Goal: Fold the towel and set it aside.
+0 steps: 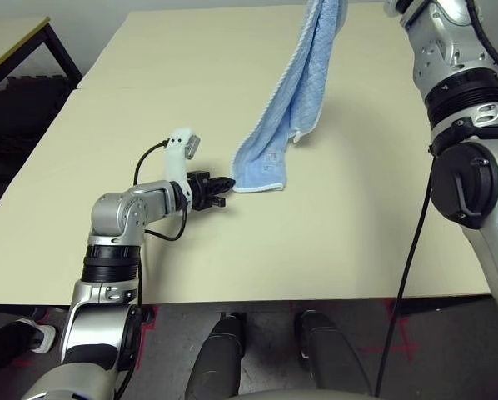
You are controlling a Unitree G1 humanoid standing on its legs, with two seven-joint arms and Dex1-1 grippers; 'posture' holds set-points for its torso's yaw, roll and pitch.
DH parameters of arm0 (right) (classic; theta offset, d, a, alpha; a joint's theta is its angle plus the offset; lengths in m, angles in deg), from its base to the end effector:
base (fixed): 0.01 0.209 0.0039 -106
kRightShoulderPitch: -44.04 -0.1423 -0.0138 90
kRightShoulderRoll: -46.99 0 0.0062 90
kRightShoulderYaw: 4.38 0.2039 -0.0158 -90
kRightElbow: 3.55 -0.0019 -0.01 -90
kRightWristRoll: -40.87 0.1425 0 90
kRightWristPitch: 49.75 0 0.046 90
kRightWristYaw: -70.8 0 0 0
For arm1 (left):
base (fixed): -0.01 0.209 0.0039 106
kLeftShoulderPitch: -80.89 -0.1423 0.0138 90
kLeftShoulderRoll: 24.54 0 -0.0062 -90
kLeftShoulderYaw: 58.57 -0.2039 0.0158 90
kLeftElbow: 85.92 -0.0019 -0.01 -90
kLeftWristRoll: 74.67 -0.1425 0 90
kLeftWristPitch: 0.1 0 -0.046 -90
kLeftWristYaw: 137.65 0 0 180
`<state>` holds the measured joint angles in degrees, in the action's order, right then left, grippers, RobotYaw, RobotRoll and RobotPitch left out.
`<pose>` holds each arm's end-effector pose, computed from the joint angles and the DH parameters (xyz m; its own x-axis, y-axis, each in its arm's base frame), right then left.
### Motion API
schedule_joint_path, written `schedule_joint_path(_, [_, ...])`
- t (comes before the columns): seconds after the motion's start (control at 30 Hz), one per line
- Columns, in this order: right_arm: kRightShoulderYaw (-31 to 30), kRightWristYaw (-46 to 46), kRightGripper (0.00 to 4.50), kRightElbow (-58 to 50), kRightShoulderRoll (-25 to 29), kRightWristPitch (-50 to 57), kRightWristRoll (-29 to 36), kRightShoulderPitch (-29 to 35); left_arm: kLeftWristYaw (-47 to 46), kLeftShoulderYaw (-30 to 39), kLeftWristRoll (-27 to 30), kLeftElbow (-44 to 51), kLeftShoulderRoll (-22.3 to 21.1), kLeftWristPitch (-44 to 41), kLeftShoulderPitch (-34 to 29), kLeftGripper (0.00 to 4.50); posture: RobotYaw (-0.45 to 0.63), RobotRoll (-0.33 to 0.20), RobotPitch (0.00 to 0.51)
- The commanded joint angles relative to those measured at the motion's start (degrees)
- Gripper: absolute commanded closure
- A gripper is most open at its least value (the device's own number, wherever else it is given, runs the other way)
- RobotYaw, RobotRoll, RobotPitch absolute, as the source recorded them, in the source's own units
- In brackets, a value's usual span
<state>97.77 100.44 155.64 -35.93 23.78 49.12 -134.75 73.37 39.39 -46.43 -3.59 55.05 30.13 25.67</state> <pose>0.3904 -0.1875 0.3397 0.7156 0.4073 0.5675 -0.3241 0.9133 -0.2467 0.3057 0.2319 0.1420 0.7311 -0.5663 -0.3806 0.4661 0.8219 -0.3276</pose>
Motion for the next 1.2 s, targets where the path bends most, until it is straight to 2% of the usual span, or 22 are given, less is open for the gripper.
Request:
schedule_joint_path(0.03, [0.7, 0.3, 4.5, 0.1, 1.0, 0.2, 0.2, 1.8, -1.2, 2.3, -1.1, -1.2, -2.5, 1.3, 0.4, 4.48, 0.07, 0.0, 0.15])
schedule_joint_path(0.2, [0.9, 3.4, 4.5, -1.0, 2.7, 1.1, 0.8, 6.4, -1.2, 2.3, -3.5, 1.5, -8.9, 2.7, 0.8, 4.48, 0.07, 0.0, 0.153])
schedule_joint_path(0.4, [3.1, 14.0, 4.5, -4.7, 3.9, 4.3, 5.6, 15.5, -1.8, 3.1, -5.4, 7.1, -16.2, 3.9, 2.7, 4.48, 0.08, 0.0, 0.157])
schedule_joint_path(0.6, [1.6, 28.6, 4.5, -10.3, 8.8, 17.2, 7.9, 26.2, -5.7, 2.1, -14.0, 3.3, -22.4, 14.1, 6.7, 4.48, 0.07, 0.0, 0.175])
schedule_joint_path(0.73, [1.4, 31.4, 4.5, -13.4, 11.8, 25.7, 8.4, 30.1, -8.1, 2.0, -17.3, -2.9, -21.9, 20.3, 11.8, 4.48, 0.05, 0.0, 0.181])
schedule_joint_path(0.83, [2.0, 32.5, 4.5, -15.7, 13.3, 33.8, 10.0, 30.7, -7.3, 2.0, -16.9, -7.0, -20.7, 21.2, 14.8, 4.48, 0.04, 0.0, 0.185])
schedule_joint_path(0.9, [1.4, 32.1, 4.5, -17.2, 13.7, 35.1, 9.6, 31.0, -5.8, 1.2, -16.4, -8.8, -20.2, 20.5, 15.8, 4.48, 0.03, 0.0, 0.189])
schedule_joint_path(1.0, [0.9, 25.2, 4.5, -16.4, 12.6, 29.8, 7.0, 29.8, -5.6, 0.8, -16.3, -11.4, -18.7, 20.2, 17.4, 4.48, 0.02, 0.0, 0.19])
schedule_joint_path(1.07, [0.9, 16.6, 4.5, -14.4, 11.4, 22.7, 4.4, 27.9, -7.1, 1.3, -16.6, -13.2, -17.3, 21.1, 18.3, 4.48, 0.03, 0.0, 0.191])
schedule_joint_path(1.2, [4.9, 9.7, 4.5, -12.1, 8.1, 12.9, 6.8, 22.2, -15.6, 5.4, -17.9, -17.9, -14.0, 31.0, 20.4, 4.48, 0.02, 0.0, 0.186])
